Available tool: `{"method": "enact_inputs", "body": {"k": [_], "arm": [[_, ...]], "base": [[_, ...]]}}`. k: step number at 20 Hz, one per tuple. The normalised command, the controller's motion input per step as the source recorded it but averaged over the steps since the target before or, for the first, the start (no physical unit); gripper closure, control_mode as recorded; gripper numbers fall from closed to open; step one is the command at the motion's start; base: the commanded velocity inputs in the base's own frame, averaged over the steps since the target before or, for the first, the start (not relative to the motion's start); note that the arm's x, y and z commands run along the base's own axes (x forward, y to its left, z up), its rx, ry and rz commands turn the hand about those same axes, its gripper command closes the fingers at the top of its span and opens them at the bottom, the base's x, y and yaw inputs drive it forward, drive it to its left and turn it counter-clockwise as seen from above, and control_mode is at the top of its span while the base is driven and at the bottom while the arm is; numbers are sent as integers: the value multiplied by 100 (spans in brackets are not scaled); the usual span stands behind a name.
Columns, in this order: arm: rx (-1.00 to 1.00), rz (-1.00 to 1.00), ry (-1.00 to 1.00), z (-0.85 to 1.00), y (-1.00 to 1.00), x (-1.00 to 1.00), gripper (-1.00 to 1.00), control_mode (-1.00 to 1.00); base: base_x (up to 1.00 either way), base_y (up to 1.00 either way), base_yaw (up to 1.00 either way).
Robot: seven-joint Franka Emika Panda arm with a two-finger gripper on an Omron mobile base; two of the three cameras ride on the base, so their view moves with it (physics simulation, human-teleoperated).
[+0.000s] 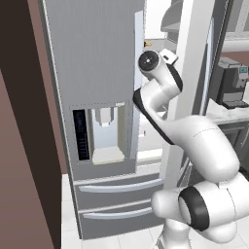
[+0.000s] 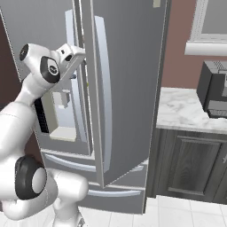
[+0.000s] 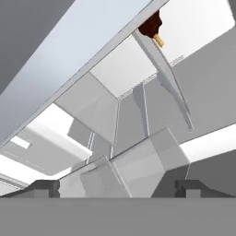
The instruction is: Gather the lemon wedge and lemon from the fridge and place them on a tray on the dining counter. Then gather the steaks from the fridge and place them on the other tray.
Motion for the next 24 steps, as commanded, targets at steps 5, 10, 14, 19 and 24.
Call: {"method": "enact_inputs", "body": {"k": [5, 10, 14, 19, 24], "arm": [[-6, 0, 16, 2, 0, 44, -100, -100], [-6, 0, 16, 0, 0, 36, -100, -100], [-6, 0, 12, 0, 0, 29, -100, -100], [-5, 0, 7, 0, -14, 10, -100, -100], [-4, 0, 4, 0, -35, 0, -100, -100]], "base": [[0, 0, 0], [0, 0, 0], [0, 0, 0], [0, 0, 0], [0, 0, 0]]}}
